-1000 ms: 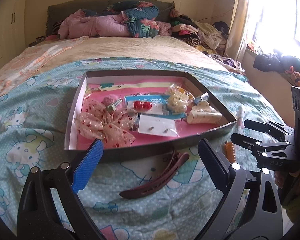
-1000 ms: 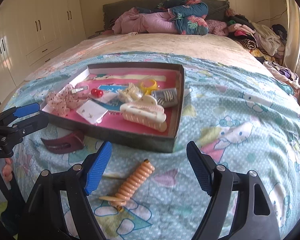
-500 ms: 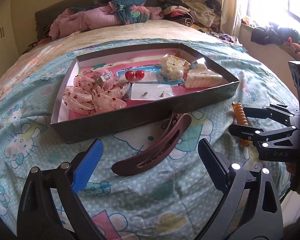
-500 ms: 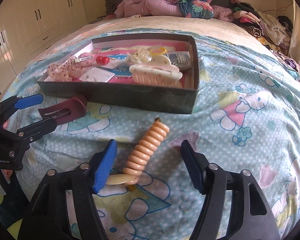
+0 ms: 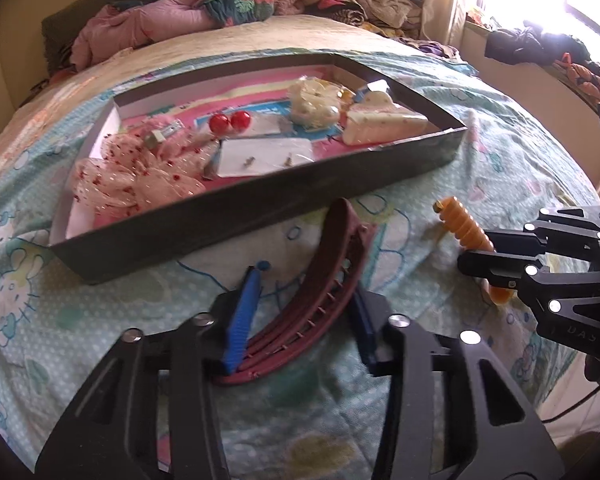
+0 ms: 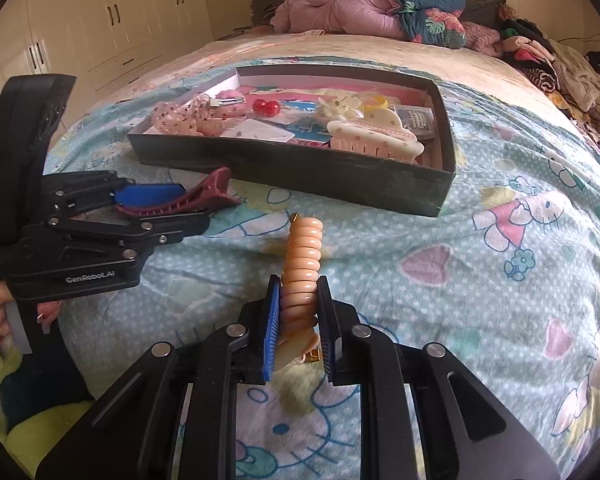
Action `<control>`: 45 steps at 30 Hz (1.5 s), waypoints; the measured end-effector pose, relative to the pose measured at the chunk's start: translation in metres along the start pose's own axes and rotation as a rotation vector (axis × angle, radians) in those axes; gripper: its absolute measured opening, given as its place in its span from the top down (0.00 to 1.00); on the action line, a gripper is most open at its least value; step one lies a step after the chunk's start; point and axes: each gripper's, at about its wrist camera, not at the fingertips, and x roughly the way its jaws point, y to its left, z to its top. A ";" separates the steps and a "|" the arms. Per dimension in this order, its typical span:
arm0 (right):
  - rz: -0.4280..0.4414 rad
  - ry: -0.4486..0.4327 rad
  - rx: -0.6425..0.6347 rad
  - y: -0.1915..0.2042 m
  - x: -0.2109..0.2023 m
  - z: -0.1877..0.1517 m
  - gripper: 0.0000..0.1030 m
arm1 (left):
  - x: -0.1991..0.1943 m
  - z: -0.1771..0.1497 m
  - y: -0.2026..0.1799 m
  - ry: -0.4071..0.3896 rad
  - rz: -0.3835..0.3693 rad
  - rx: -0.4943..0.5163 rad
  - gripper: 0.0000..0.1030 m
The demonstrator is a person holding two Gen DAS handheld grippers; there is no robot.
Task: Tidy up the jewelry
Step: 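Carry the maroon clip and coil tie into the box and release both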
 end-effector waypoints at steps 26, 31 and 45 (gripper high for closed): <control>0.028 -0.076 -0.056 0.014 -0.022 0.023 0.83 | -0.054 0.012 0.014 -0.134 -0.015 -0.114 0.95; 0.026 -0.098 -0.058 0.014 -0.021 0.039 0.83 | -0.058 0.022 0.029 -0.158 -0.004 -0.149 0.95; -0.015 -0.143 -0.039 -0.007 -0.005 0.089 0.83 | -0.041 0.055 0.051 -0.170 -0.003 -0.200 0.94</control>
